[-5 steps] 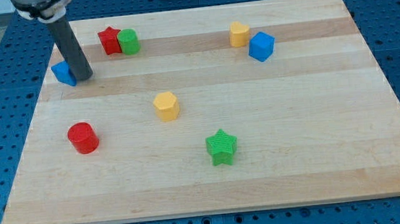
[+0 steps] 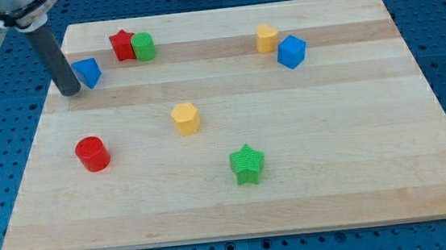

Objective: Push the blue triangle to the top left of tye board

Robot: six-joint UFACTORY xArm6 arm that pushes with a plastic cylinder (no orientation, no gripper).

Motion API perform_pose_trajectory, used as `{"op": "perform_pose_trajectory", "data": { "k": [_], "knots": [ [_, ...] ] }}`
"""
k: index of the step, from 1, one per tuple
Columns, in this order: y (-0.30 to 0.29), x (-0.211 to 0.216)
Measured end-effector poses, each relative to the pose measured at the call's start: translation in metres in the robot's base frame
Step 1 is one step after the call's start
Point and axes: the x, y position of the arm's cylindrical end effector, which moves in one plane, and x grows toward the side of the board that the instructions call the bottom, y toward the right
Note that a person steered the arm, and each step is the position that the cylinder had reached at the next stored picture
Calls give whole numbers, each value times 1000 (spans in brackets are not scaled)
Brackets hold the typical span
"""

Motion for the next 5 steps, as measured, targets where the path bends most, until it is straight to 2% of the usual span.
{"op": "perform_pose_trajectory", "data": {
  "k": [1, 3, 5],
  "knots": [
    [14, -2],
    [15, -70],
    [13, -36]
  ]
}}
